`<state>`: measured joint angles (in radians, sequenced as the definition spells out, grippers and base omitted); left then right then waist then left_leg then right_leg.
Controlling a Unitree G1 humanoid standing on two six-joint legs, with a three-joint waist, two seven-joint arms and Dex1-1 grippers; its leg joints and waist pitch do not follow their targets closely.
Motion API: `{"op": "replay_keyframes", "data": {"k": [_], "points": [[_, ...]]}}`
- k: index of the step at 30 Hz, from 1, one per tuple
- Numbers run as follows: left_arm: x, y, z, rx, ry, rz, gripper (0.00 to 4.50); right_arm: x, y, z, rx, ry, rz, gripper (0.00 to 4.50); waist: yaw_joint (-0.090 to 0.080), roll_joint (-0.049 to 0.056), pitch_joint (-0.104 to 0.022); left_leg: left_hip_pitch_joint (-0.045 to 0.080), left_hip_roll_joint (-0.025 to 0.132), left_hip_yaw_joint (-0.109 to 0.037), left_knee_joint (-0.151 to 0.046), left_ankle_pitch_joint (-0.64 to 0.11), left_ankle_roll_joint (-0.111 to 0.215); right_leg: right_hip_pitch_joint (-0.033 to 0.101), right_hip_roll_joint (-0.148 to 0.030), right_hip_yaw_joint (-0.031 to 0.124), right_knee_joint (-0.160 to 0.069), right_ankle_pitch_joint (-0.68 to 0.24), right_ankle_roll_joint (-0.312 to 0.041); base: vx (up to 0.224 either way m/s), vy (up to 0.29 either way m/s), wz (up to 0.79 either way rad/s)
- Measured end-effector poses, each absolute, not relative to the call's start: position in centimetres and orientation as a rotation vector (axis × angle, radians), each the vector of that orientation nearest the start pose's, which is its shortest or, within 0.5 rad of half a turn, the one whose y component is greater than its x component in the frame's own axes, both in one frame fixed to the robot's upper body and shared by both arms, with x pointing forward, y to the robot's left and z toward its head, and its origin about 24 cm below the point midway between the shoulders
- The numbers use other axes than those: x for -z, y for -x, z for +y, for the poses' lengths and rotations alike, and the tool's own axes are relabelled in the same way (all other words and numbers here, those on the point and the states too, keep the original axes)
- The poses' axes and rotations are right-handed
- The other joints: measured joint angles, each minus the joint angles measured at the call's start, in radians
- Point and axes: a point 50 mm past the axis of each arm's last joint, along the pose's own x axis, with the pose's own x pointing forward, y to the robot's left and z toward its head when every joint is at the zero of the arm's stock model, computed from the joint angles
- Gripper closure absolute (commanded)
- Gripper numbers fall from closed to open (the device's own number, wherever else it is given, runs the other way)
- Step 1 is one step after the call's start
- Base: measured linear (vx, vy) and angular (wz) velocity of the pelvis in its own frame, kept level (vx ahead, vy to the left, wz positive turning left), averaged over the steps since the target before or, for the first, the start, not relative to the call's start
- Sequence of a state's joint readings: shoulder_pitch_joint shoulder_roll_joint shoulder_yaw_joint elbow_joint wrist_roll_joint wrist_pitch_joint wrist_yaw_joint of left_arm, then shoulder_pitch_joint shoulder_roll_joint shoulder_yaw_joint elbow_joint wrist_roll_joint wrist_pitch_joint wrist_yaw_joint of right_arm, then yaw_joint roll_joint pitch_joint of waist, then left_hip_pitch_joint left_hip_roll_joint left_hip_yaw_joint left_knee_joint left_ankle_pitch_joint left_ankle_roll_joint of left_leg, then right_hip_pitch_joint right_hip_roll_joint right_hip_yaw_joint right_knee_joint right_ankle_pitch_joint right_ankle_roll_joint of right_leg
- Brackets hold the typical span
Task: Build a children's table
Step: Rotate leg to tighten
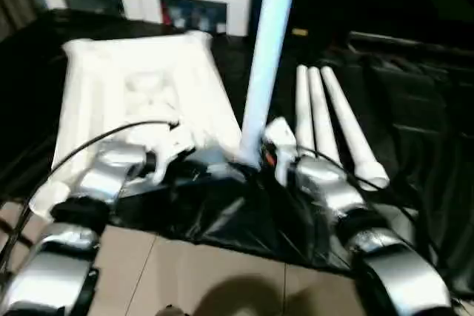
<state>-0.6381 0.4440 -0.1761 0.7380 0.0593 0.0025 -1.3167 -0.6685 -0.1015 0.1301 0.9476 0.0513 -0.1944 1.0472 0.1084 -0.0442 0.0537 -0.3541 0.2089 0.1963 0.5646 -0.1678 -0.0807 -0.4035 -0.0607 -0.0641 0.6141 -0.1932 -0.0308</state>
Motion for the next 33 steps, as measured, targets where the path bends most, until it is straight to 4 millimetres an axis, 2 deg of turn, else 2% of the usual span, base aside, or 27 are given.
{"op": "replay_keyframes", "data": {"k": [1, 3, 7, 9, 12, 14, 18, 20, 27, 33], "points": [[-5.9, -32.3, 17.9, 1.315, -0.409, 0.489, 4.50, -3.5, -32.4, -8.0, -1.268, 0.109, 0.197, 0.63, 0.003, 0.000, 0.000, 0.000, 0.000, 0.000, 0.000, 0.000, 0.000, 0.000, 0.000, 0.000, 0.000, 0.000, 0.000, 0.000, 0.000, 0.00], [-5.9, -31.9, 18.0, 1.356, -0.401, 0.501, 4.50, -3.6, -31.9, -8.3, -1.351, 0.122, 0.209, 0.94, 0.007, 0.000, 0.000, 0.000, 0.000, 0.000, 0.001, 0.000, 0.000, 0.000, 0.000, 0.000, 0.001, 0.000, 0.000, 0.000, 0.000, 0.00], [-5.9, -31.5, 18.0, 1.403, -0.390, 0.521, 4.50, -3.6, -31.4, -8.6, -1.416, 0.118, 0.221, 0.99, 0.009, 0.000, 0.000, 0.001, 0.000, 0.000, 0.001, 0.000, 0.000, 0.000, 0.000, 0.000, 0.001, 0.000, 0.000, 0.000, 0.000, 0.00], [-5.9, -31.5, 18.0, 1.408, -0.388, 0.523, 4.50, -3.7, -31.3, -8.7, -1.427, 0.118, 0.227, 1.28, 0.009, 0.000, 0.000, 0.001, 0.000, 0.000, 0.001, 0.000, 0.000, 0.000, 0.000, 0.000, 0.001, 0.000, 0.000, 0.000, 0.000, 0.00], [-5.9, -31.4, 18.0, 1.417, -0.385, 0.525, 4.50, -3.7, -31.3, -8.8, -1.429, 0.120, 0.235, 1.35, 0.012, 0.000, 0.000, 0.001, 0.000, 0.000, 0.001, 0.000, 0.000, 0.000, 0.000, 0.000, 0.001, 0.000, 0.000, 0.000, 0.000, 0.00], [-5.9, -31.4, 18.0, 1.419, -0.385, 0.526, 4.50, -3.7, -31.2, -8.8, -1.429, 0.118, 0.237, 1.64, 0.012, 0.000, 0.000, 0.001, 0.000, 0.000, 0.000, 0.000, 0.000, 0.000, 0.000, 0.000, 0.001, 0.000, 0.000, 0.000, 0.000, 0.00], [-5.8, -31.5, 18.0, 1.399, -0.387, 0.522, 4.50, -3.6, -31.4, -8.7, -1.395, 0.107, 0.243, 1.74, 0.013, 0.000, 0.000, 0.001, 0.000, 0.000, 0.000, 0.000, 0.000, 0.000, 0.000, 0.000, 0.002, 0.000, 0.000, 0.000, 0.000, 0.00], [-5.6, -31.9, 17.8, 1.345, -0.392, 0.515, 4.50, -3.4, -31.8, -8.5, -1.295, 0.084, 0.244, 1.75, 0.009, -0.001, -0.001, 0.004, 0.000, 0.000, 0.000, 0.000, -0.001, 0.002, 0.000, 0.000, 0.003, 0.000, 0.000, 0.000, 0.000, 0.00], [-5.3, -34.1, 15.3, 1.108, -0.386, 0.479, 4.50, -3.1, -34.7, -7.1, -0.780, -0.001, 0.265, 1.78, -0.009, -0.002, -0.001, 0.005, -0.001, -0.001, 0.000, 0.000, -0.001, 0.002, -0.001, 0.000, 0.003, 0.000, 0.005, 0.000, 0.000, 0.00], [-5.3, -35.0, 13.9, 1.019, -0.380, 0.462, 4.50, -3.4, -35.8, -6.0, -0.535, -0.026, 0.286, 1.78, -0.014, -0.001, -0.002, 0.004, -0.001, -0.001, -0.001, 0.000, -0.001, 0.002, -0.001, 0.000, 0.002, 0.002, 0.004, 0.000, 0.000, 0.00]]}}
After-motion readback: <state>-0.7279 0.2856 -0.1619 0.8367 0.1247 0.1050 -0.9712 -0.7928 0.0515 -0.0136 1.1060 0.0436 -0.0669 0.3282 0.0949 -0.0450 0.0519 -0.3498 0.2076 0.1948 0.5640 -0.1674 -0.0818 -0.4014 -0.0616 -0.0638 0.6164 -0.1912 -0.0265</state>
